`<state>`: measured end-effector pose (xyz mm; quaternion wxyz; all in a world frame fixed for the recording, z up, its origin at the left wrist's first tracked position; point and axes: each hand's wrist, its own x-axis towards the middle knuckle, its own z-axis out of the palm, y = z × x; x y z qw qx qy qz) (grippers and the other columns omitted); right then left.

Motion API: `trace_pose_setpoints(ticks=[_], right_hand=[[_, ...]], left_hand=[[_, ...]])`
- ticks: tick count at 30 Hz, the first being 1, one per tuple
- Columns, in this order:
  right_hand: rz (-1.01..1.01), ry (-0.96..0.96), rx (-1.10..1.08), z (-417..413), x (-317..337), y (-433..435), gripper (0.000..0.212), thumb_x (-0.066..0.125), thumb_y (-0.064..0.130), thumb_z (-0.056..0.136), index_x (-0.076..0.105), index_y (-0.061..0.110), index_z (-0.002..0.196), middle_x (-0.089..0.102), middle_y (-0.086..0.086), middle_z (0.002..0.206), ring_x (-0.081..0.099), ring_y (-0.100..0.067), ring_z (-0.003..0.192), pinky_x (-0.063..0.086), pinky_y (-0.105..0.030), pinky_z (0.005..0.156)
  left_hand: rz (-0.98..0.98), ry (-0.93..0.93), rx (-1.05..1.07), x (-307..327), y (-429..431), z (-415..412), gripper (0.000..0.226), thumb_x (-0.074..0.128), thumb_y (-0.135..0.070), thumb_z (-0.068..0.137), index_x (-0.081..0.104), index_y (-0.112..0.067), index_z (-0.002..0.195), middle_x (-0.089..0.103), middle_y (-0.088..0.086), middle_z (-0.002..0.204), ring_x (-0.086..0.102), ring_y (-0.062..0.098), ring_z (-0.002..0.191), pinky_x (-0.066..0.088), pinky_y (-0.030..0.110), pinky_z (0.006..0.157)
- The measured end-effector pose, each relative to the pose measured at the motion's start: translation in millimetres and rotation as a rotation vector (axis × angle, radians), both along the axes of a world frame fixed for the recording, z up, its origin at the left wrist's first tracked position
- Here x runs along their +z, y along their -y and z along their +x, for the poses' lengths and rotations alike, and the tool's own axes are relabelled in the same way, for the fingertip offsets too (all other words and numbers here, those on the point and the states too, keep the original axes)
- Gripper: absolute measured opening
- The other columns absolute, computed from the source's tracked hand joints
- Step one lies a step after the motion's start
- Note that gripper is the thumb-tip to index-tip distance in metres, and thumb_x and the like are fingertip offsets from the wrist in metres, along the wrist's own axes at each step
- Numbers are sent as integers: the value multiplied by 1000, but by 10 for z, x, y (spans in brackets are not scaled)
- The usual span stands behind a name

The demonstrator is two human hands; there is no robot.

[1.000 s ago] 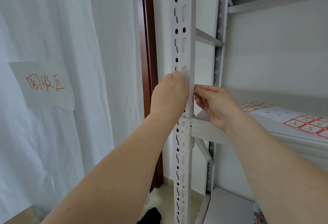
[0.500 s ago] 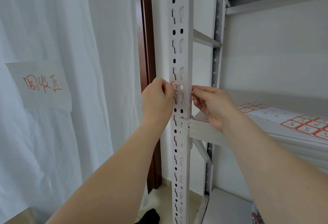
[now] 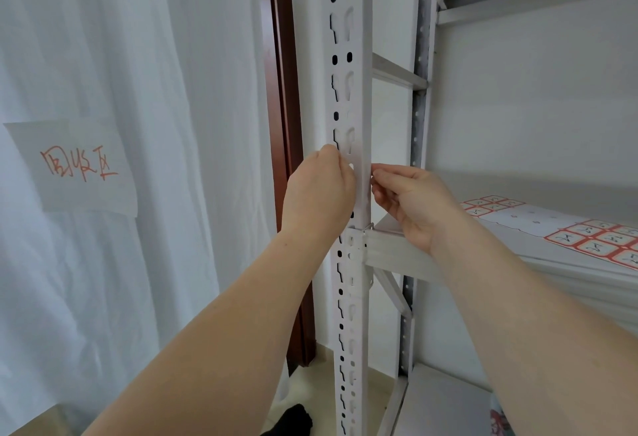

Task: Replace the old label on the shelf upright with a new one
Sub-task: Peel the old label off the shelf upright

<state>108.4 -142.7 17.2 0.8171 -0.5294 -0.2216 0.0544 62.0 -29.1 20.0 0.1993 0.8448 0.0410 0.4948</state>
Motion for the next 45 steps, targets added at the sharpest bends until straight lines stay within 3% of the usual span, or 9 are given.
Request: trace_pose_setpoints(ticks=[14, 22, 25, 28, 32, 39, 45], right_hand=[[-8, 8, -4, -25, 3, 1, 26, 53, -3, 91, 69, 10, 76, 67, 8, 54, 49, -11, 60, 51, -11, 56], [-6, 4, -16, -37, 6, 2, 25, 53, -3, 91, 69, 10, 77, 67, 7, 54, 49, -11, 61, 51, -11, 55], [-11, 5, -17, -40, 7, 9, 24, 54, -3, 90, 69, 10, 77, 67, 7, 54, 49, -11, 61, 51, -11, 56], [3, -5, -20, -37, 9, 18, 24, 55, -3, 90, 70, 10, 76, 66, 5, 57, 50, -11, 61, 52, -11, 57], [56, -44, -11, -28, 9, 36, 16, 56, -1, 89, 69, 7, 88, 59, -2, 70, 50, -9, 60, 52, -11, 59], [111, -18, 120, -95, 28, 92, 18, 59, -2, 87, 70, 10, 94, 63, 2, 65, 57, -5, 54, 50, -12, 55], [17, 65, 198, -148, 21, 106, 18, 62, 2, 85, 70, 16, 94, 68, 3, 68, 58, -3, 55, 49, -12, 55]], left_hand=[[44, -39, 57, 76, 35, -8, 18, 37, -15, 97, 41, -9, 80, 40, -2, 68, 42, 21, 67, 27, 28, 59], [-22, -7, 5, 81, 9, 6, 31, 41, -11, 90, 30, -13, 62, 34, -1, 58, 27, 15, 53, 20, 29, 47], [-87, 28, -32, 65, -11, 18, 20, 45, -9, 87, 46, -1, 69, 43, 4, 60, 33, 18, 58, 27, 31, 52], [-182, 53, -54, 28, -49, 23, 21, 48, -11, 87, 47, -1, 68, 46, 3, 58, 39, 20, 58, 31, 27, 51], [-397, 95, -163, -53, -116, -25, 20, 46, -12, 87, 49, -8, 68, 63, 12, 67, 63, 31, 66, 52, 41, 65], [-650, 78, -512, -67, -46, -152, 16, 53, -9, 93, 63, 1, 86, 57, -1, 57, 57, 14, 58, 61, 38, 66], [-602, -8, -579, -55, 24, -180, 15, 57, -12, 93, 68, -7, 83, 66, 0, 64, 64, 14, 63, 58, 29, 63]])
